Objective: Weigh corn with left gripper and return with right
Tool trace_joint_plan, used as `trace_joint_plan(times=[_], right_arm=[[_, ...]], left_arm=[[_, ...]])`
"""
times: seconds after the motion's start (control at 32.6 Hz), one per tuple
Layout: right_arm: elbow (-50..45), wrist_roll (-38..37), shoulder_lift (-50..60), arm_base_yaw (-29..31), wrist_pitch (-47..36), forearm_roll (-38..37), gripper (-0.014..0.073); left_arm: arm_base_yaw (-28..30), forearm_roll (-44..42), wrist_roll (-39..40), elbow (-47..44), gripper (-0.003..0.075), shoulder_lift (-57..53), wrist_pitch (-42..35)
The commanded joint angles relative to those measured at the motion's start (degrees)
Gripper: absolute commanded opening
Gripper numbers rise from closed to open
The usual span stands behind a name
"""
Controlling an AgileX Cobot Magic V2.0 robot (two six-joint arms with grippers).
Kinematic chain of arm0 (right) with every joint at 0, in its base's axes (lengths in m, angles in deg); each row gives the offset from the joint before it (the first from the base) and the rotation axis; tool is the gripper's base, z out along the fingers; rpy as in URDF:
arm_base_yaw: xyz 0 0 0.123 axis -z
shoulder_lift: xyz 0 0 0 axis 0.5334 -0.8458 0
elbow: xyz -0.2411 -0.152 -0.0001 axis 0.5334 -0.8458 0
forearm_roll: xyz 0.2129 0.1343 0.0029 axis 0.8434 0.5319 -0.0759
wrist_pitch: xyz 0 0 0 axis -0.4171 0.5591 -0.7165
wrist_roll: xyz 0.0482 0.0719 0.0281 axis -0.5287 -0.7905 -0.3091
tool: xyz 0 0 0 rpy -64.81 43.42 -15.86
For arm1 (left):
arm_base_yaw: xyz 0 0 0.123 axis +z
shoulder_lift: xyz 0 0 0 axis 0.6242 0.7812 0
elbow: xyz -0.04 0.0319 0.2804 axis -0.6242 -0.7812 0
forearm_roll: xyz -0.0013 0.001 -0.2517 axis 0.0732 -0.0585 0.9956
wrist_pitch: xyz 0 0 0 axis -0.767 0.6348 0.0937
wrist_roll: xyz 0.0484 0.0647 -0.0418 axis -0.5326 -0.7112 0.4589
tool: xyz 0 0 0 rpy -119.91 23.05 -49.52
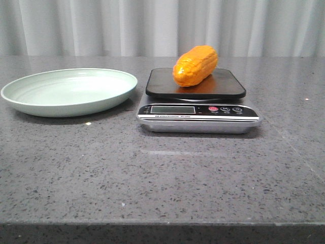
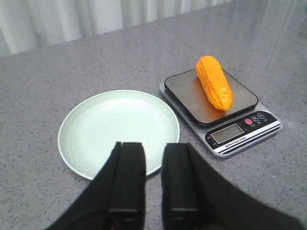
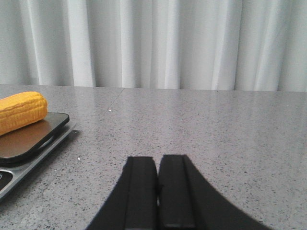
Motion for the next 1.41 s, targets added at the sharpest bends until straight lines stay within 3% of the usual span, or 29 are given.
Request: trace_joint_plan(times=[0.0,0.37,0.68,0.86,1.04,1.26,1.38], right_arm=[[0.4,0.4,0.9,-0.1,-5.1,0.2,0.0151],[0.4,0.4,0.8,-0.1,-5.1,0.2,0.0151],[0.4,0.4,0.8,-0.1,-5.3,0.2,0.0151],[1.2,-0.5,0.8,-0.1,-11.7,1.4,0.0151],[11.9,-0.5,-1.9,-0.1,-2.8,1.4,0.0151],[26.4,-0.5,-16.0,-0.1,10.8,1.5,0.0151],[28.9,-0.5,-21.0,-0.1,13.6,1.5,0.0151]], left_arm=[[-0.5,-2.2,0.0,-2.5,0.0129,-7.2,-5.4],[-0.5,-3.9,-1.1,-16.2,0.0127,-31.7,-15.8],[-0.5,-3.0,-1.1,-16.9,0.0127,-30.1,-16.5],[-0.5,-3.0,-1.1,-16.9,0.0127,-30.1,-16.5],[-0.5,-3.0,-1.1,-16.9,0.0127,-30.1,-16.5],[-0.5,-3.0,-1.1,-16.9,0.0127,-30.1,-16.5],[-0.5,-3.0,-1.1,-16.9,0.0127,-30.1,-16.5]])
